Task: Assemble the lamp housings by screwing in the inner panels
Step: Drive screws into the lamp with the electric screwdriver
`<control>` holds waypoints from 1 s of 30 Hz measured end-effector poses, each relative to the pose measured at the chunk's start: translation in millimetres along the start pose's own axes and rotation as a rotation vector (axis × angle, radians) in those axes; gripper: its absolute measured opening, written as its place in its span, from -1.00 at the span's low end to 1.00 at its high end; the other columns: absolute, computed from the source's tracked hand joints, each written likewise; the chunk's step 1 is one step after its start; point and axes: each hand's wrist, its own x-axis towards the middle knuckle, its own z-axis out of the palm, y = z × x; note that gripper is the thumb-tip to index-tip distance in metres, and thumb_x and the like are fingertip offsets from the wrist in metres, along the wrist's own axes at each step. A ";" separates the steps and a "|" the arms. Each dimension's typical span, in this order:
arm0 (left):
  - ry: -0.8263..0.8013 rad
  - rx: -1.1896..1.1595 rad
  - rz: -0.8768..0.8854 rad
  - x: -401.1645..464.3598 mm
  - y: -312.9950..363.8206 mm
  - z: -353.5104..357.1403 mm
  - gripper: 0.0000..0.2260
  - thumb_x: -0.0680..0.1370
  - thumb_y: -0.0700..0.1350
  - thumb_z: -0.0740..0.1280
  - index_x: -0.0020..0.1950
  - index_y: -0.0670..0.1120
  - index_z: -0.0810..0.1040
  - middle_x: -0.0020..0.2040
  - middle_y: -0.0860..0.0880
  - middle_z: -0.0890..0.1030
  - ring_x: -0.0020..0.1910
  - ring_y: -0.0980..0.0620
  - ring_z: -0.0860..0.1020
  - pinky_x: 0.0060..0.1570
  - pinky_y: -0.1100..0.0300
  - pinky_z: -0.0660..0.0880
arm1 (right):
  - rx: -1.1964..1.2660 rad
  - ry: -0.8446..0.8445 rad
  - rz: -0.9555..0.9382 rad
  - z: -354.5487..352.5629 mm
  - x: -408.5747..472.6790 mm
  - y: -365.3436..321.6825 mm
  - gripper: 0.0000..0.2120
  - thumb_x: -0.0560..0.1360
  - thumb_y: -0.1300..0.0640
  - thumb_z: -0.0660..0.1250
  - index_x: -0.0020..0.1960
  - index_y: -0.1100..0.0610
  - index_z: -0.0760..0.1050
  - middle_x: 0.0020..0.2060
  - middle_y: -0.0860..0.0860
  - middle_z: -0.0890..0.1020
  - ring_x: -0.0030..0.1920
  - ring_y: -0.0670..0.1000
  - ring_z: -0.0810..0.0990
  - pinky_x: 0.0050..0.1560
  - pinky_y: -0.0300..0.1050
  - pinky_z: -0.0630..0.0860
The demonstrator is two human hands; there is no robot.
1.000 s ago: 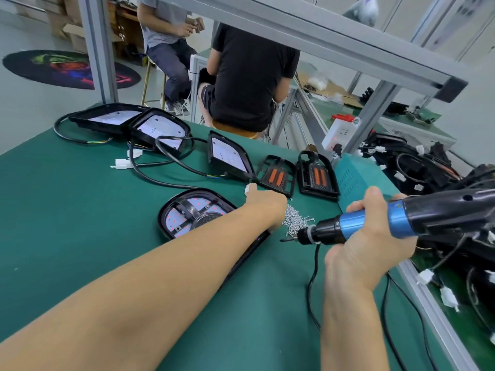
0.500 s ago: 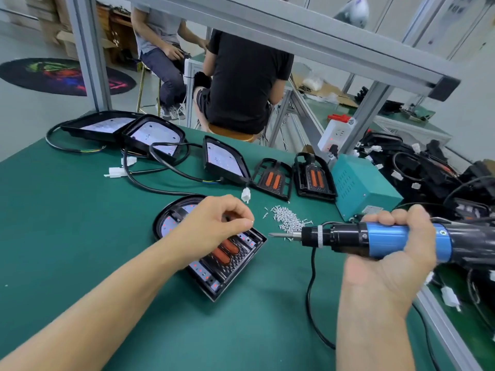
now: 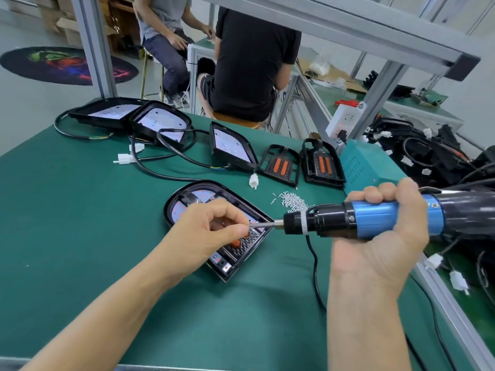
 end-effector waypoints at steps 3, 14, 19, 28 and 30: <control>-0.010 0.056 0.022 -3.9 1.4 -3.8 -0.87 0.49 -0.22 0.42 -0.20 0.00 0.64 -0.23 -0.08 0.66 -0.25 0.07 0.56 -0.12 0.30 0.47 | -0.030 -0.024 0.001 1.8 -8.9 1.1 -0.85 0.46 0.24 0.33 -0.09 0.10 0.35 -0.45 -0.09 0.45 -0.45 -0.12 0.45 -0.29 -0.25 0.47; -0.037 0.499 0.084 -15.7 -1.3 -34.2 -0.82 0.44 -0.21 0.46 -0.29 0.05 0.61 -0.22 0.11 0.57 -0.25 0.10 0.44 -0.16 0.27 0.40 | -0.187 -0.168 0.047 -2.2 -31.2 16.2 -0.79 0.38 0.26 0.29 -0.02 0.09 0.41 -0.47 -0.09 0.43 -0.46 -0.11 0.43 -0.31 -0.25 0.46; -0.046 0.623 0.132 -18.5 -2.5 -28.3 -0.77 0.44 -0.20 0.46 -0.31 0.11 0.56 -0.30 0.08 0.52 -0.21 0.12 0.41 -0.13 0.23 0.39 | -0.271 -0.239 0.003 -0.6 -38.4 26.9 -0.79 0.39 0.31 0.29 -0.03 0.11 0.39 -0.49 -0.08 0.45 -0.47 -0.09 0.45 -0.32 -0.21 0.45; -0.054 0.768 0.171 -18.1 -4.1 -28.3 -0.83 0.48 -0.14 0.42 -0.26 0.09 0.54 -0.24 0.17 0.52 -0.13 0.19 0.42 -0.02 0.21 0.36 | -0.335 -0.264 -0.008 -4.4 -43.2 37.3 -0.80 0.39 0.33 0.31 -0.15 0.08 0.37 -0.46 -0.06 0.45 -0.46 -0.05 0.45 -0.29 -0.17 0.47; -0.065 0.784 0.174 -17.5 -4.8 -28.1 -0.86 0.49 -0.13 0.41 -0.25 0.07 0.56 -0.22 0.16 0.54 -0.12 0.15 0.43 0.00 0.20 0.37 | -0.347 -0.270 -0.010 -5.1 -43.0 37.9 -0.80 0.39 0.35 0.30 -0.16 0.09 0.37 -0.45 -0.05 0.43 -0.46 -0.05 0.44 -0.30 -0.18 0.46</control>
